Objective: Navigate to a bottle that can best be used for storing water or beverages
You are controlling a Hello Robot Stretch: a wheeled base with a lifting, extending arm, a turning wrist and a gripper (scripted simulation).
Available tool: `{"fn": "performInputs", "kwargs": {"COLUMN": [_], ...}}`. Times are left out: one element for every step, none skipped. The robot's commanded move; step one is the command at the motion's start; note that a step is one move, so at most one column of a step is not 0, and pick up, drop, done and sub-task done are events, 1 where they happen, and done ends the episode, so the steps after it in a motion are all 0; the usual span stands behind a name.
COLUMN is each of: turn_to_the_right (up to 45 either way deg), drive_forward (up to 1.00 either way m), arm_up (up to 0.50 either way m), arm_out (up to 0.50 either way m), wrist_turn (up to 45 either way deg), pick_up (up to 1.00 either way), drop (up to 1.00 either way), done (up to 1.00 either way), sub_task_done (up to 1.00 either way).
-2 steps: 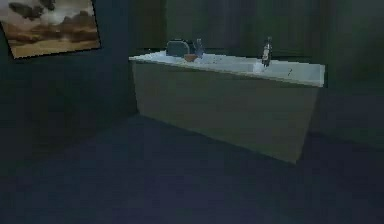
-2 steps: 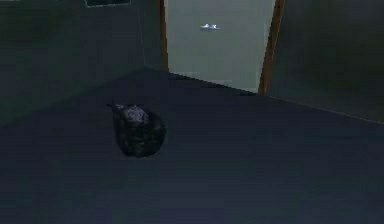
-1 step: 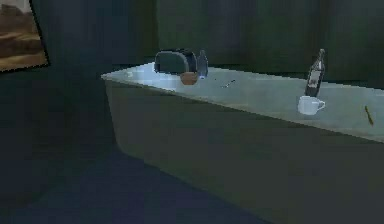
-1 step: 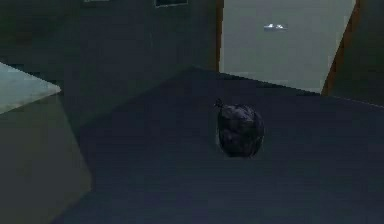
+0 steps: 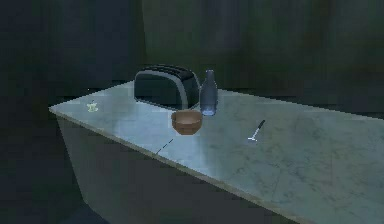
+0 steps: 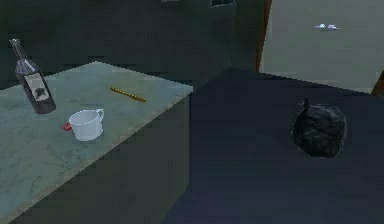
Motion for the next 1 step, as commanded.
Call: {"fn": "performInputs", "kwargs": {"turn_to_the_right": [0.0], "drive_forward": [0.00], "arm_up": [0.00], "arm_out": [0.00], "wrist_turn": [0.0], "pick_up": [0.00], "drop": [0.00], "done": [1.00], "sub_task_done": [0.00]}}
